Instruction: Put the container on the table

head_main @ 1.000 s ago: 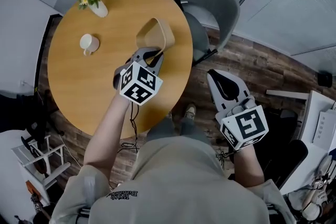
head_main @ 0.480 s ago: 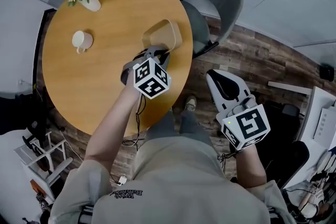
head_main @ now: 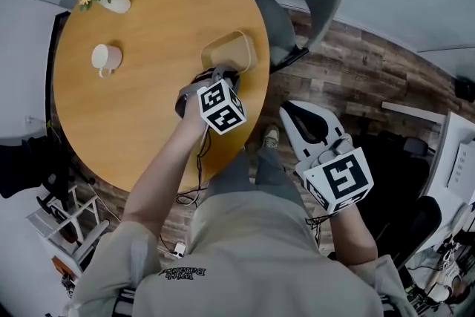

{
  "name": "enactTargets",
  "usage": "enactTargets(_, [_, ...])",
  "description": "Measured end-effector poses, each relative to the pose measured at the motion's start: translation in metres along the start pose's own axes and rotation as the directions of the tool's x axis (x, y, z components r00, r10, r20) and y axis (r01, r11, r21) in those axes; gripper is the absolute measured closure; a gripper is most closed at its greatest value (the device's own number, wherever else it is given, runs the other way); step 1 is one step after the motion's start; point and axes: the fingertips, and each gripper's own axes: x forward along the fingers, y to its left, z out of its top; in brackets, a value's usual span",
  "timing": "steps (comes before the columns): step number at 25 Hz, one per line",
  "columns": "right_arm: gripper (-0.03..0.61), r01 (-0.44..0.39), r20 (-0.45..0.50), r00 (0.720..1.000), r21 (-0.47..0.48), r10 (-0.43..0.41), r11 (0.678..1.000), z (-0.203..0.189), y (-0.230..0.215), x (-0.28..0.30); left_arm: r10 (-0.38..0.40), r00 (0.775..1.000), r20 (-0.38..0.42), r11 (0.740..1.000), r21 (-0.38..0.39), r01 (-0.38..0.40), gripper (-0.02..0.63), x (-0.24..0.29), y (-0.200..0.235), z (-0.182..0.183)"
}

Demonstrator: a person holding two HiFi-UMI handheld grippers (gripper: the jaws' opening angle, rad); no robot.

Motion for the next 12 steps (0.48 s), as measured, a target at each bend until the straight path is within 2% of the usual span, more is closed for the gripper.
enactTargets(7, [0.543,-0.021,-0.024,0.999,0.045,0.022,0.999,-0.019,0.003,0.003,-0.020,0.998,-0.062,0.997,0.073,0.024,0.580,0.026,-0.014,-0.007])
enactTargets(12, [0.543,-0.030,-0.034,0.999,0.080,0.032,0.996,-0.028,0.004,0.003,-0.032,0.996,-0.087,0.996,0.080,0.039,0.580,0.038,-0.020,-0.011])
